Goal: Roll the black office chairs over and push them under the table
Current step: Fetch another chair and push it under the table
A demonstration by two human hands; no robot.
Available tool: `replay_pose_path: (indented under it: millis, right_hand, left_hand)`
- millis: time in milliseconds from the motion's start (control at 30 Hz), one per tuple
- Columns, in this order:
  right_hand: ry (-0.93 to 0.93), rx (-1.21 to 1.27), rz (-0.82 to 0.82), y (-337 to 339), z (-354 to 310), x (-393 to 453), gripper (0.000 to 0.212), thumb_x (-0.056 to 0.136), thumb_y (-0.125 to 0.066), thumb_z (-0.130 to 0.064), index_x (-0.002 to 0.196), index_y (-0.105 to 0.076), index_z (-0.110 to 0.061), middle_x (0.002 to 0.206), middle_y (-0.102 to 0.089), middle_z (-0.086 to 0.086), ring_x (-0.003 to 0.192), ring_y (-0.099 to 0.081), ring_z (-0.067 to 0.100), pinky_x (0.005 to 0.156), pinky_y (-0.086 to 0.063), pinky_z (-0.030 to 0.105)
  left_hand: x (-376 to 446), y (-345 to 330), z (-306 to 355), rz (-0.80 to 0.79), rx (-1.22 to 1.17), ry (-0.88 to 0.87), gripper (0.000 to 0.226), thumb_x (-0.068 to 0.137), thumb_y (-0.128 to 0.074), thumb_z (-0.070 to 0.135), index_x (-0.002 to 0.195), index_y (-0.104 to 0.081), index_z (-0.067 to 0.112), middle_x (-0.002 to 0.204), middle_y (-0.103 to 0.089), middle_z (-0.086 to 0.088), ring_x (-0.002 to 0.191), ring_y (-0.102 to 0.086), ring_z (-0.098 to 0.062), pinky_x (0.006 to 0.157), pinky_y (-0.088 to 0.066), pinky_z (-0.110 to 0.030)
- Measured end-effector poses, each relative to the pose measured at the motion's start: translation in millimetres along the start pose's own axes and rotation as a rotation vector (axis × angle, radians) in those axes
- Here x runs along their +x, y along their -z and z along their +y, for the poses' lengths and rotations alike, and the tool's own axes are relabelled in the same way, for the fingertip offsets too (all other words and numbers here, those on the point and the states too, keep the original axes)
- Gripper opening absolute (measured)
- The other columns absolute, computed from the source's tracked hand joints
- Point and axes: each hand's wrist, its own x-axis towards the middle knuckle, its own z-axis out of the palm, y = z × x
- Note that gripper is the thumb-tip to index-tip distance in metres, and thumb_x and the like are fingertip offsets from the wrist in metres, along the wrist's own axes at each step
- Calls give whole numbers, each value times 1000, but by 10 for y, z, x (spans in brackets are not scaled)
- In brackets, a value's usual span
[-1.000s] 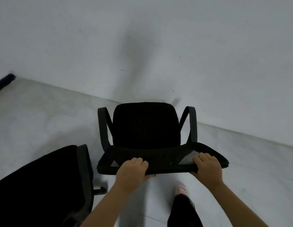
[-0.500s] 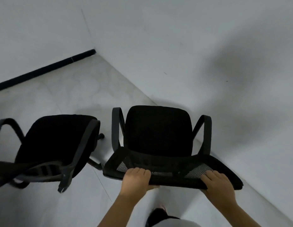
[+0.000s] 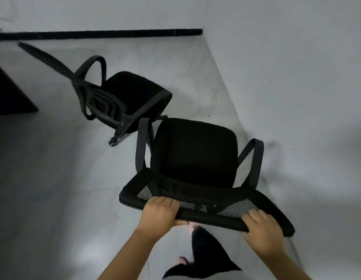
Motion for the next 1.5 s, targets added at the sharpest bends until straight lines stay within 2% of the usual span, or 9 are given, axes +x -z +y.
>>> replay_pose_path:
  millis: [167, 333, 400, 533, 600, 633, 733, 1033, 1500]
  right_hand:
    - [240, 96, -40, 57, -57, -153, 15, 50, -57, -30, 53, -57, -16, 53, -53, -1, 65, -36, 16, 55, -36, 21]
    - [435, 198, -38, -4, 50, -79, 25, 58, -42, -32, 52, -61, -16, 55, -57, 0, 67, -37, 17, 58, -33, 22]
    - [522, 239, -44, -12, 125, 52, 24, 62, -43, -30, 51, -59, -16, 53, -54, -1, 61, -42, 17, 51, -37, 22]
    - [672, 328, -10, -132, 247, 357, 23, 66, -46, -28, 50, -55, -13, 50, -51, 1, 62, -31, 14, 56, -22, 24]
    - [756, 357, 25, -223, 273, 525, 30, 68, -48, -37, 50, -56, -13, 50, -52, 1, 62, -33, 14, 56, -22, 25]
    - [790, 372, 38, -244, 260, 610, 38, 72, -48, -44, 50, -56, -14, 50, -52, 0, 59, -38, 15, 57, -23, 24]
    - [849, 407, 55, -246, 150, 810, 64, 89, -29, -59, 50, -56, -15, 50, -50, -1, 46, -48, 17, 57, -24, 24]
    - [1004, 485, 49, -354, -351, 1175, 63, 89, -28, -59, 51, -57, -18, 51, -51, -3, 46, -51, 16, 59, -25, 23]
    - [1173, 542, 37, -687, -2130, 1926, 66, 89, -25, -61, 51, -57, -16, 51, -50, -3, 46, -48, 16, 54, -23, 20]
  left_hand:
    - [-693, 131, 416, -12, 65, 250, 55, 63, -33, 71, 44, -50, 21, 41, -48, 10, 36, -48, -8, 43, -37, -13]
    - [-1047, 134, 917, 33, 151, 505, 65, 76, -24, 73, 45, -52, 23, 42, -50, 12, 37, -49, -7, 42, -37, -13]
    - [-1062, 124, 1118, 21, 184, 607, 59, 68, -31, 71, 44, -53, 22, 41, -51, 11, 37, -50, -7, 43, -37, -13]
    - [-990, 57, 1453, -24, 197, 796, 50, 61, -47, 69, 45, -55, 22, 41, -52, 11, 37, -51, -7, 44, -40, -12]
    - [-947, 28, 1540, -40, 223, 866, 47, 50, -66, 69, 47, -59, 23, 42, -55, 13, 39, -53, -5, 46, -42, -11]
    - [-933, 26, 1562, -44, 234, 899, 46, 49, -67, 69, 48, -60, 24, 43, -55, 13, 40, -53, -4, 46, -42, -11]
    - [-943, 51, 1570, -20, 243, 996, 51, 65, -39, 68, 48, -60, 25, 43, -55, 14, 40, -53, -3, 45, -42, -10]
    - [-1112, 203, 1414, 117, 393, 1080, 73, 88, -18, 66, 55, -65, 20, 49, -59, 9, 44, -57, -8, 46, -45, -15]
    - [-1838, 661, 157, 132, 554, 1192, 64, 88, -24, 61, 48, -55, 22, 43, -52, 9, 38, -51, -8, 41, -38, -16]
